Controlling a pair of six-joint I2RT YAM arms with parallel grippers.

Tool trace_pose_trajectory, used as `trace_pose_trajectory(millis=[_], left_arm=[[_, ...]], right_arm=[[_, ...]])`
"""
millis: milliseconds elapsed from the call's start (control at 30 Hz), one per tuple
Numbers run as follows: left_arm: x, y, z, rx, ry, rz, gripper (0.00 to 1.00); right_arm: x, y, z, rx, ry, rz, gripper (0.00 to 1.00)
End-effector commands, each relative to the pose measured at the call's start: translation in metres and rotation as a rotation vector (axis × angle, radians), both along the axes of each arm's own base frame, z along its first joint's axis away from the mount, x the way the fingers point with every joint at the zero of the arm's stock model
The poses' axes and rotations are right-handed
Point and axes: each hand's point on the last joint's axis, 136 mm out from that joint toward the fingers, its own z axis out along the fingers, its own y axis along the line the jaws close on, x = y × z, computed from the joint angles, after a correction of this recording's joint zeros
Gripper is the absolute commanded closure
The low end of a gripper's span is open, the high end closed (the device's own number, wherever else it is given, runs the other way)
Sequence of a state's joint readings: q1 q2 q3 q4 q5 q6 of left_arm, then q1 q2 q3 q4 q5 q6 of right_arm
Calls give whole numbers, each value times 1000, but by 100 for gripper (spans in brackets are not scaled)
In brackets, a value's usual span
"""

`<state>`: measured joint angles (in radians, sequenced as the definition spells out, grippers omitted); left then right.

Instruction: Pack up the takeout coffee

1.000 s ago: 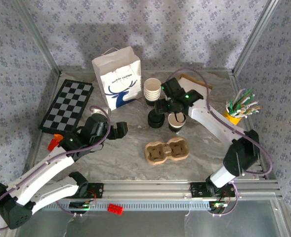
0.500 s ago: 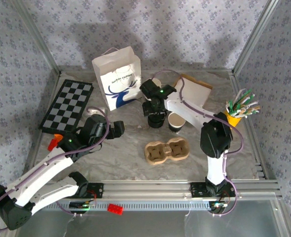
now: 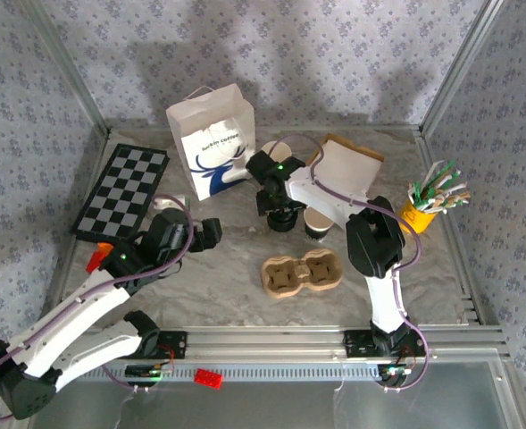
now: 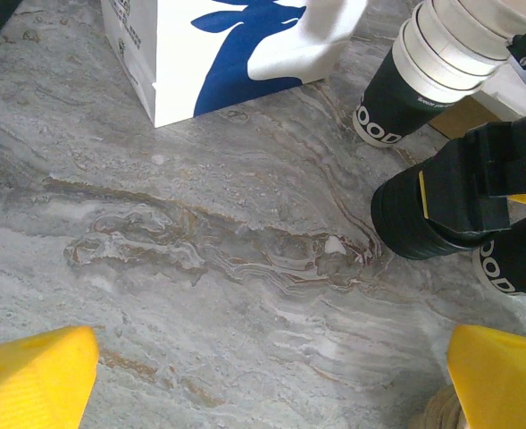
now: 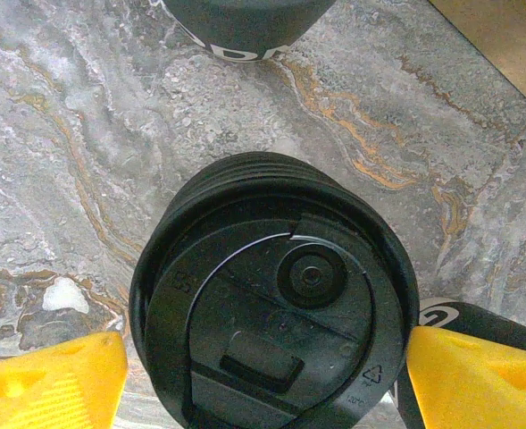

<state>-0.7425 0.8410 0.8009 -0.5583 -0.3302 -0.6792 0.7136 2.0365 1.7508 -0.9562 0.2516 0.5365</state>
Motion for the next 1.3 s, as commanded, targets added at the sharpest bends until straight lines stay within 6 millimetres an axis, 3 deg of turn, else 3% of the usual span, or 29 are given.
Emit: trace_pose_trajectory(millis=[0,467,633,900,1267], left_arm=[[-1,2,3,1,-4,11,0],[1,-1,2,-1,3,0,0],[1,-3,1,-2,9,-3,0],[2,-4,2,-4,10,-5,0],[2,-4,2,-4,11,-6,0]], right_arm=[[7,-2,2,-15,-8,-33,17],[9,-4,-6,-22,12,-42,18],[10,-5,-3,-23,2,-43,20],[13,-5,7,-25,-17,-40,15],[14,-5,-8,0,39,-37,14]])
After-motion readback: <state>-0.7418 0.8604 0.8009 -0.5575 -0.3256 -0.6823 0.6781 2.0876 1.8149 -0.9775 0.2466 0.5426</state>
